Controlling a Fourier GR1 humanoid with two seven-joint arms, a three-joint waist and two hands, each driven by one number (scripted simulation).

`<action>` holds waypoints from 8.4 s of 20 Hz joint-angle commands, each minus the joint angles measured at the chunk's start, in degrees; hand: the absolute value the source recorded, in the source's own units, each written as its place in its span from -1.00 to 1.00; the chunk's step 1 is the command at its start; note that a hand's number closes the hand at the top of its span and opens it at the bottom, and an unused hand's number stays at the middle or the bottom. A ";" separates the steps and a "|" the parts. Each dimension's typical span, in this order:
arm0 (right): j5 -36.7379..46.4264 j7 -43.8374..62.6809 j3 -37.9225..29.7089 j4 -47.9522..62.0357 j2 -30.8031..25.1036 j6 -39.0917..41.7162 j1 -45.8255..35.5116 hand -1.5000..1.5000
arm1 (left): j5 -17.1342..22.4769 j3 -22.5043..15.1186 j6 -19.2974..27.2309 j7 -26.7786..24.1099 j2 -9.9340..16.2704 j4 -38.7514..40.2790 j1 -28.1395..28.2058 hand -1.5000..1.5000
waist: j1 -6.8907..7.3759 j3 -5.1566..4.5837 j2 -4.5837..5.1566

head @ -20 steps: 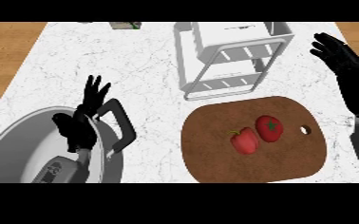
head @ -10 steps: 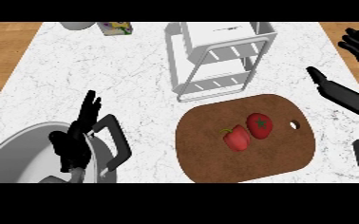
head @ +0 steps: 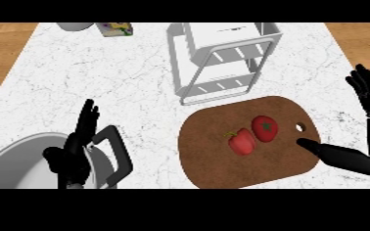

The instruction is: Pick the bell pepper from the cutting board and place it in the tiered basket

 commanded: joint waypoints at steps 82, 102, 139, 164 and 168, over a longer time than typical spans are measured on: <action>70.80 58.53 29.11 14.19 19.38 25.36 -10.20 1.00 | 6.83 -9.51 0.98 -1.59 7.25 4.74 0.66 0.00 | 3.21 -2.18 1.73; 78.29 93.51 20.36 10.39 26.15 6.73 -11.42 1.00 | 7.59 -10.12 4.79 -0.38 9.38 -0.35 0.83 0.00 | 1.20 -2.17 1.55; 103.20 95.26 -2.56 14.96 26.23 27.47 -55.87 1.00 | 8.04 -14.70 4.66 0.76 7.43 3.78 -6.98 0.00 | 7.16 -2.36 2.63; 92.44 90.79 -19.23 30.26 26.23 -4.20 -58.92 -1.00 | 10.40 -14.82 3.41 -0.50 10.00 3.31 -6.72 0.00 | 7.88 -2.08 3.13; 92.16 87.74 -19.16 27.78 26.24 -12.20 -57.73 -1.00 | 10.11 -15.55 4.44 -0.69 9.81 2.34 -6.21 0.00 | 7.86 -2.06 2.87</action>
